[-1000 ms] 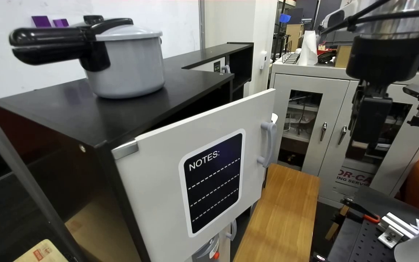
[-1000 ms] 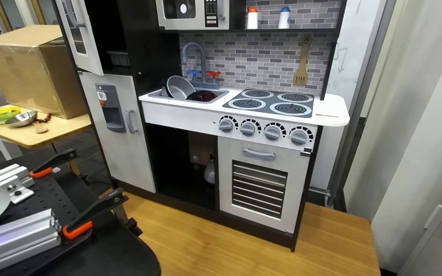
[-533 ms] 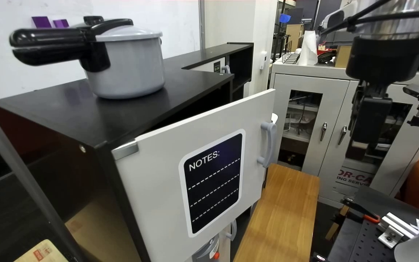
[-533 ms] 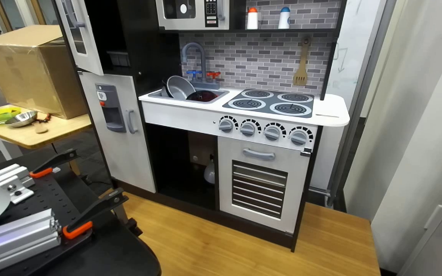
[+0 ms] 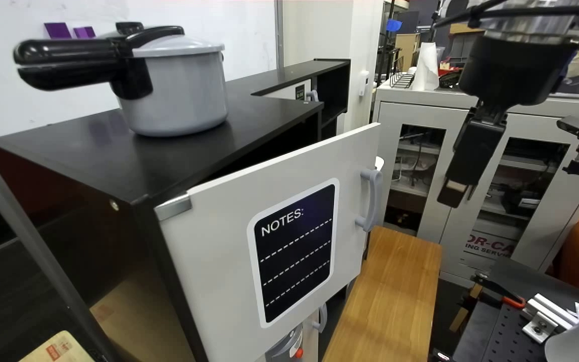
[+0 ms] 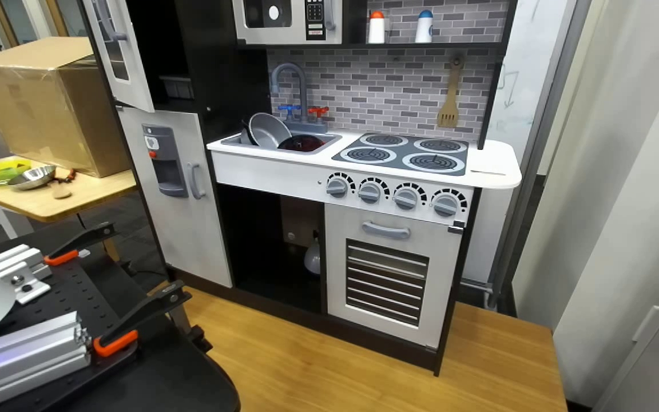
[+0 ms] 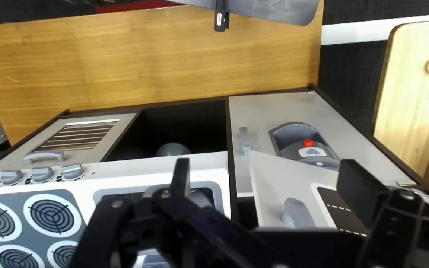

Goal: Close the open cabinet door

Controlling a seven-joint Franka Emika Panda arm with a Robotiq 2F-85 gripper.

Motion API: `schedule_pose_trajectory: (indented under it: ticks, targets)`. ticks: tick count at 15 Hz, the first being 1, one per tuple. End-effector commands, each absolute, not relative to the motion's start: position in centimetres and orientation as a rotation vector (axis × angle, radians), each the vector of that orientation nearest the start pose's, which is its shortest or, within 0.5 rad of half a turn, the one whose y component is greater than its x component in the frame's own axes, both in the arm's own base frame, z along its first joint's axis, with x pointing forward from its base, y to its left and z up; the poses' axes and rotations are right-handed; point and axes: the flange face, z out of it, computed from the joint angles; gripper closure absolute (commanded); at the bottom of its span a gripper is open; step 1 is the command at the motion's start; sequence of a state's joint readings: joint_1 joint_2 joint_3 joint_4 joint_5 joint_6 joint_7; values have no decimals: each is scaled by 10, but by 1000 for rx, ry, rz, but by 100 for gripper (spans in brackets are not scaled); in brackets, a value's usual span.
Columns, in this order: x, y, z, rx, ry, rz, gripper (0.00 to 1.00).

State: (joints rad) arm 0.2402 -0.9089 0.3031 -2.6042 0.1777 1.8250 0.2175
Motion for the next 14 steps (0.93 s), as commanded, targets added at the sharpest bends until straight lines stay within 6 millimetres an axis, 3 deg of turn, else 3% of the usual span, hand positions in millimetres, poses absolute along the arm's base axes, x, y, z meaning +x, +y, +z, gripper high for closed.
schedule_pose_trajectory:
  ticks: [1,4,10,14]
  targets:
    - [244,178,516,-3165,-195,-284,0]
    - [235,177,514,-3162,-43,-387,0]
    - [217,191,505,-3104,-203,-592,0]
    - [216,196,491,-3089,-286,-692,0]
